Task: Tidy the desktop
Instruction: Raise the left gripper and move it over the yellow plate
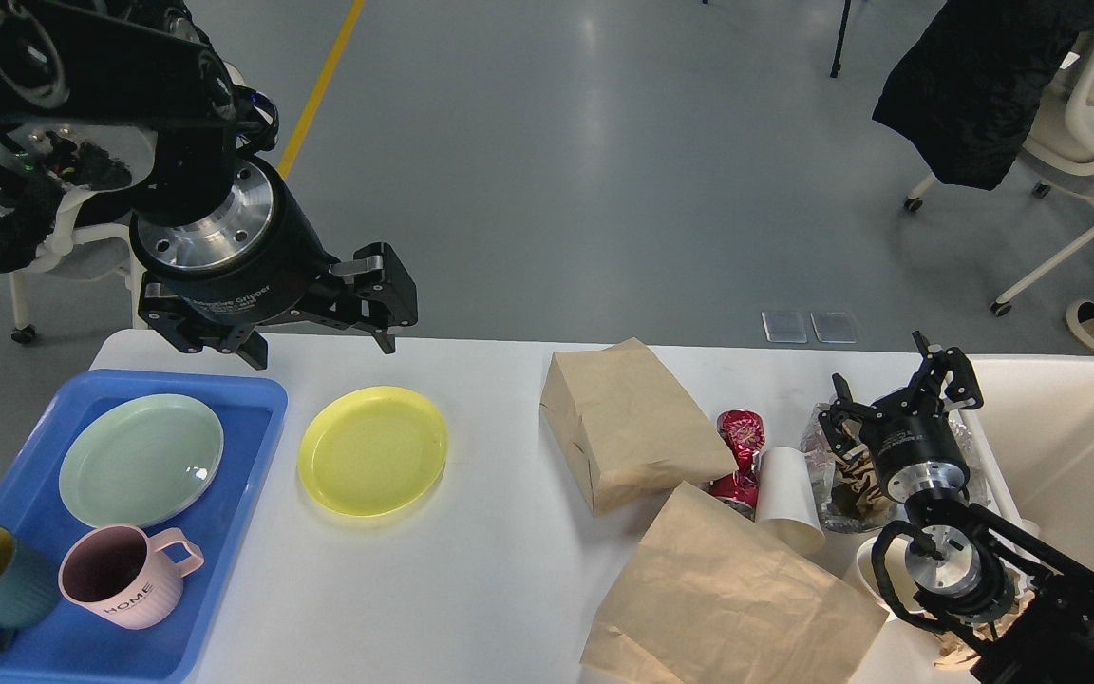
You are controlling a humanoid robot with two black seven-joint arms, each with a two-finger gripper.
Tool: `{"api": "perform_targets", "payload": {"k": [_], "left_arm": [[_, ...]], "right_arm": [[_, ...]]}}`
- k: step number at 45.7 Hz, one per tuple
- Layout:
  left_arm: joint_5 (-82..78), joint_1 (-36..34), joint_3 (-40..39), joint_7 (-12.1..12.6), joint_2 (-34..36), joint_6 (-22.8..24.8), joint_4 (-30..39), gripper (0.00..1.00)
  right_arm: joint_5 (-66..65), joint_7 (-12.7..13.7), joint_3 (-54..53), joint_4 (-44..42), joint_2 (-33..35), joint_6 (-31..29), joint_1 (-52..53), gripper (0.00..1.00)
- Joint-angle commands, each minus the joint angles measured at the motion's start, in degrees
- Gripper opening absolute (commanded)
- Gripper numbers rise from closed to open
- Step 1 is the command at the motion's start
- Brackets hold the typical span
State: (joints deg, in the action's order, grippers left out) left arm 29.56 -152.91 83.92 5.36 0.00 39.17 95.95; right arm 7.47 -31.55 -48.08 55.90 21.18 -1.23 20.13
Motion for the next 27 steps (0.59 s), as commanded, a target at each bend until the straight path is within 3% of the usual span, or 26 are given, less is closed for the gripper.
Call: {"api": "perform_targets", "payload": {"k": [1, 9, 20, 27], "left_arm": [[-0.1, 0.6, 0.2, -0.2, 0.3, 0.0, -0.2, 0.96], [-0.5, 3.1, 1.3, -0.3, 1.2, -0.8, -0.2, 0.96], [0.2, 7.8, 1.3, -0.7, 8.1, -1.5, -1.1, 0.95], [3.5, 16.0, 2.2, -2.6, 11.7, -7.3, -2.7, 0.91]], "right_arm": [[0.0, 0.0, 0.0, 0.1, 0.0, 0.0, 0.0, 1.00], [0.0, 0.0, 0.0, 0.1, 0.0, 0.0, 0.0, 1.00], [0.0, 0.0, 0.0, 0.1, 0.0, 0.0, 0.0, 1.00], [0.0, 0.0, 0.0, 0.1, 0.0, 0.0, -0.1, 1.00]]}}
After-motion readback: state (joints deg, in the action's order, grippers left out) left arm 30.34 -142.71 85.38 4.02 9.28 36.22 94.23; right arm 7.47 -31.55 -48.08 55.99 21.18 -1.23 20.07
